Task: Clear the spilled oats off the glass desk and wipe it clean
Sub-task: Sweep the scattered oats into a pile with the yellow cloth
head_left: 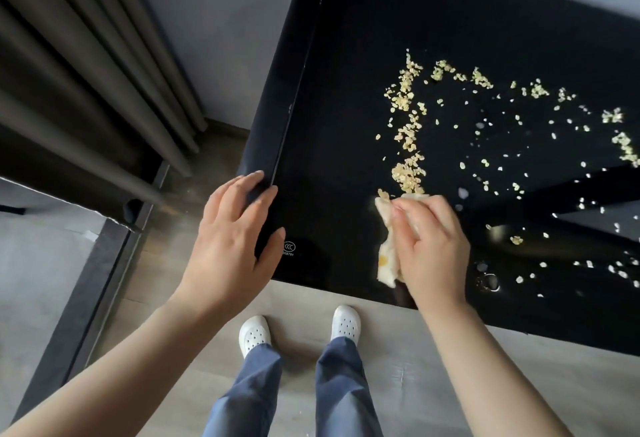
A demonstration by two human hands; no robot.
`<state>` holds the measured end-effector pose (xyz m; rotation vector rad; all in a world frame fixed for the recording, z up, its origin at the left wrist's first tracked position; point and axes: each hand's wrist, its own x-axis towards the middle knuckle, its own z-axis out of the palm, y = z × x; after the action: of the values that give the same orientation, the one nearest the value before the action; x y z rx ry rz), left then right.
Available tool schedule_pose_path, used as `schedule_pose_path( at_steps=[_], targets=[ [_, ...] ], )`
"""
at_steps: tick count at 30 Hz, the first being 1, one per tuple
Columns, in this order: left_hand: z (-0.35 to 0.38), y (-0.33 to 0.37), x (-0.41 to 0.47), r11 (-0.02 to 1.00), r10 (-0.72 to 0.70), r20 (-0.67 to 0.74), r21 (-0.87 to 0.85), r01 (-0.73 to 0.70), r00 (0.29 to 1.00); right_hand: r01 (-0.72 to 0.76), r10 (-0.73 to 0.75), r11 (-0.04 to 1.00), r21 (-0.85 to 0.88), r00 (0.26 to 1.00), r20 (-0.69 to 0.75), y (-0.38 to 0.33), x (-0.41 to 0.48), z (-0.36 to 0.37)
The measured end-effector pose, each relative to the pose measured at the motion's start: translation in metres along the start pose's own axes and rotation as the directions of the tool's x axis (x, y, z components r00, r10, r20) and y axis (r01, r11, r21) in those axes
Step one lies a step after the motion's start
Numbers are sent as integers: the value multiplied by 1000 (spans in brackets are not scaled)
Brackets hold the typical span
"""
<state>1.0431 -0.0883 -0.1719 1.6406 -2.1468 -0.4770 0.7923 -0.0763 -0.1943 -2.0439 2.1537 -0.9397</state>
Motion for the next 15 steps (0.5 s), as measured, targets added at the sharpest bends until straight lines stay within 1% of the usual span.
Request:
schedule_pose_path(
  at_steps=[3, 5, 7, 9, 12, 15],
  targets=[
    [7, 8, 6, 999, 41, 33, -8, -41, 999, -105, 102, 991, -77, 994, -44, 35, 12, -15],
    [12, 13, 10, 998, 58, 52, 2, -58, 997, -158, 155, 985, -72, 987, -42, 46, 18, -25],
    [18, 16, 14, 998, 59, 64, 19, -61, 996, -176, 174, 984, -24, 983, -65, 41, 21, -34],
    [23, 16, 15, 997, 58, 59, 49, -60, 997, -151, 154, 987, 52, 986, -69, 18, 16, -36],
    [28, 11, 13, 994, 80, 41, 75, -82, 996, -49, 49, 988, 149, 999, 3, -24, -2, -18],
    [30, 9, 14, 992, 92, 14, 80, -93, 996, 30, -39, 986, 166, 998, 56, -43, -14, 8]
  ],
)
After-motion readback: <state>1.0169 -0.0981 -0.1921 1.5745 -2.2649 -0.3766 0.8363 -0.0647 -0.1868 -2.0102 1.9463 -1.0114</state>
